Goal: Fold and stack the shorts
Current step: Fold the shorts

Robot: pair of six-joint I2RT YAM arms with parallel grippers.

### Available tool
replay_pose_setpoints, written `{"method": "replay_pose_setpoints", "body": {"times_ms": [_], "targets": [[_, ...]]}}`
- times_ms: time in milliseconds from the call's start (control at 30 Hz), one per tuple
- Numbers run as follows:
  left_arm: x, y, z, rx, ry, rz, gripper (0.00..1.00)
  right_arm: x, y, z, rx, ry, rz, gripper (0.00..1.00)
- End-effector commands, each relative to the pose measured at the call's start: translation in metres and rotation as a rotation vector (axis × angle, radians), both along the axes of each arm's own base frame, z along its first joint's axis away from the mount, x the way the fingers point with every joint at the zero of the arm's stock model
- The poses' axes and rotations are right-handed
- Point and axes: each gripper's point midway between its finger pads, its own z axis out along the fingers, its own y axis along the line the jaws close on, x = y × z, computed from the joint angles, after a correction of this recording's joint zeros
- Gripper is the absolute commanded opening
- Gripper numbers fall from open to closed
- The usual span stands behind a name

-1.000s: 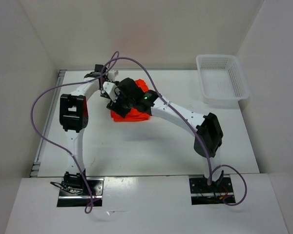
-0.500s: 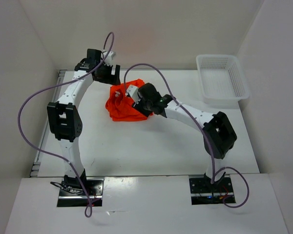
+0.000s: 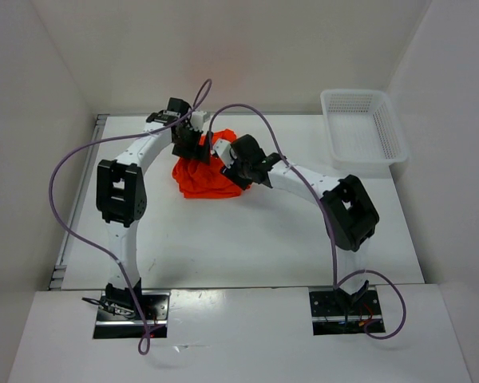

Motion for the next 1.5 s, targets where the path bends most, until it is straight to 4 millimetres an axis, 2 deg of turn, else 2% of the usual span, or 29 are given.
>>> {"method": "replay_pose_setpoints", "body": {"times_ms": [0, 133, 200, 233, 333, 367, 400, 433, 467, 533, 567, 633, 700, 733, 800, 867, 900, 933, 1033, 1100, 1167, 1233, 1267, 1300, 1367, 1400, 1433, 1467], "targets": [[-0.009, -0.001, -0.010, -0.029, 0.055, -0.016, 0.88, 0.002, 0.006, -0.008, 0.032, 0.008, 0.013, 0.54], [-0.011, 0.006, -0.043, 0.016, 0.110, 0.002, 0.87, 0.002, -0.005, -0.035, -0.016, 0.033, -0.001, 0.54], [-0.011, 0.005, -0.053, 0.019, 0.123, 0.002, 0.81, 0.008, -0.008, -0.041, -0.019, 0.027, -0.016, 0.54], [-0.009, 0.005, -0.053, 0.017, 0.115, 0.002, 0.67, 0.009, -0.010, -0.047, -0.030, 0.035, -0.032, 0.54], [-0.007, 0.005, -0.054, 0.017, 0.114, 0.002, 0.40, 0.018, -0.011, -0.057, -0.046, 0.009, -0.058, 0.50], [-0.006, 0.004, -0.046, 0.014, 0.098, 0.002, 0.29, 0.019, -0.015, -0.061, -0.064, 0.006, -0.073, 0.46], [-0.005, 0.004, -0.041, 0.012, 0.088, 0.002, 0.14, 0.023, -0.014, -0.066, -0.067, 0.000, -0.079, 0.43], [-0.003, 0.009, -0.036, 0.009, 0.077, 0.013, 0.11, 0.027, -0.016, -0.069, -0.057, 0.002, -0.098, 0.38], [0.000, 0.015, -0.024, 0.004, 0.053, 0.025, 0.10, 0.030, -0.014, -0.064, -0.050, -0.007, -0.099, 0.26], [0.002, 0.021, -0.006, -0.011, 0.017, 0.035, 0.10, 0.030, -0.015, -0.075, -0.058, 0.004, -0.115, 0.12], [0.004, 0.025, 0.000, -0.013, 0.005, 0.045, 0.10, 0.032, -0.019, -0.074, -0.071, -0.007, -0.130, 0.01], [0.008, 0.035, 0.020, -0.033, -0.040, 0.062, 0.10, 0.036, -0.018, -0.066, -0.061, -0.030, -0.137, 0.00], [0.011, 0.052, 0.023, -0.035, -0.062, 0.096, 0.08, 0.042, -0.030, -0.060, -0.051, -0.030, -0.170, 0.00], [0.009, 0.059, 0.028, -0.036, -0.069, 0.110, 0.08, 0.041, -0.031, -0.052, -0.042, -0.041, -0.171, 0.00], [0.011, 0.079, 0.026, -0.046, -0.074, 0.149, 0.08, 0.039, -0.045, -0.049, -0.048, -0.035, -0.190, 0.00], [-0.002, 0.080, 0.009, -0.064, -0.017, 0.147, 0.12, 0.032, -0.044, -0.041, -0.029, -0.028, -0.172, 0.00], [-0.006, 0.082, 0.004, -0.079, 0.003, 0.147, 0.20, 0.025, -0.043, -0.048, -0.038, 0.002, -0.144, 0.00], [-0.010, 0.080, -0.001, -0.086, 0.019, 0.143, 0.22, 0.023, -0.043, -0.045, -0.032, 0.005, -0.138, 0.00], [-0.025, 0.070, -0.033, -0.087, 0.089, 0.123, 0.29, 0.020, -0.037, -0.045, -0.040, 0.001, -0.100, 0.00], [-0.027, 0.070, -0.051, -0.084, 0.123, 0.125, 0.34, 0.021, -0.035, -0.043, -0.040, 0.002, -0.085, 0.00], [-0.024, 0.073, -0.053, -0.096, 0.127, 0.130, 0.36, 0.021, -0.034, -0.040, -0.053, -0.002, -0.051, 0.00], [-0.024, 0.077, -0.050, -0.106, 0.129, 0.136, 0.49, 0.013, -0.033, -0.039, -0.080, 0.019, 0.022, 0.00], [-0.019, 0.076, -0.039, -0.108, 0.102, 0.134, 0.60, 0.011, -0.032, -0.035, -0.080, 0.019, 0.040, 0.07], [-0.019, 0.075, -0.029, -0.119, 0.094, 0.128, 0.65, 0.006, -0.028, -0.036, -0.083, 0.027, 0.063, 0.21], [-0.015, 0.074, 0.002, -0.148, 0.047, 0.120, 0.74, 0.004, -0.028, -0.022, -0.072, 0.012, 0.076, 0.31], [-0.014, 0.072, 0.015, -0.160, 0.027, 0.113, 0.82, 0.002, -0.030, -0.018, -0.072, 0.012, 0.076, 0.36], [-0.014, 0.069, 0.029, -0.181, 0.004, 0.099, 0.85, 0.004, -0.028, -0.008, -0.060, -0.007, 0.075, 0.38], [-0.011, 0.067, 0.055, -0.195, -0.048, 0.088, 0.88, 0.003, -0.029, 0.003, -0.051, -0.021, 0.075, 0.40]]}}
